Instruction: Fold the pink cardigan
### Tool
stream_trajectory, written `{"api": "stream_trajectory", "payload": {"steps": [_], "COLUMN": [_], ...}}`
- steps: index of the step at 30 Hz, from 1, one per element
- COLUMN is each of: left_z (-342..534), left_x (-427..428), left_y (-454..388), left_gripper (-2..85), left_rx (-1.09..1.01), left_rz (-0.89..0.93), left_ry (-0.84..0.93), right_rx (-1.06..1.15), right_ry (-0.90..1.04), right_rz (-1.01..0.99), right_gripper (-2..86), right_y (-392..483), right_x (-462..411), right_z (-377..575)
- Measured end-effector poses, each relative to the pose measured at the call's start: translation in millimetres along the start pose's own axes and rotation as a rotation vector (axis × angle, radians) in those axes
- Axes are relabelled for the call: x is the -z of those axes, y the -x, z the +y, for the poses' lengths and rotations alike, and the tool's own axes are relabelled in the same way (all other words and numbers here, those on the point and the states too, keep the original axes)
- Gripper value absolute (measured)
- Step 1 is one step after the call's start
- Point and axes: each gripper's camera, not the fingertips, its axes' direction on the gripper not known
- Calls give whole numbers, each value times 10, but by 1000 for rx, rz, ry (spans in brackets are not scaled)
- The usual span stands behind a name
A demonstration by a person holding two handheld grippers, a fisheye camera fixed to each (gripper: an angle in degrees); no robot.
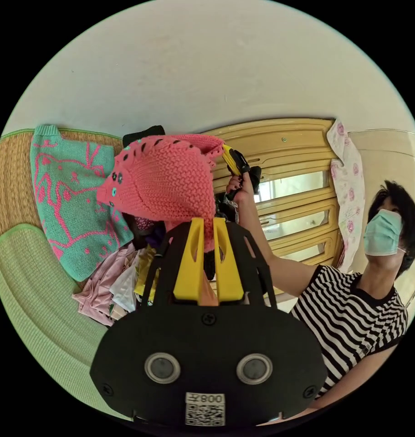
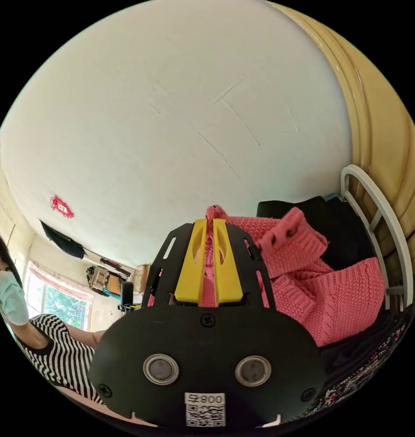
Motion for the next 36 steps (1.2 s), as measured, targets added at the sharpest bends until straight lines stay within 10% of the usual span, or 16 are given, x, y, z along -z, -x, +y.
{"api": "stream_trajectory", "payload": {"steps": [16,36], "left_z": [2768,7534], "left_x": [3806,7812], "left_y": [-1061,-1786], "left_gripper": [30,28], "left_rx": [-240,-349], "left_rz": [-128,-295], "left_ry": [-487,-752], "right_rx": [341,336], "right_ry": [-7,45], "right_rz": [-499,-667], "right_gripper": [18,19], "right_y": [3012,6478], "right_x": [469,446], "right_z": [626,3471]}}
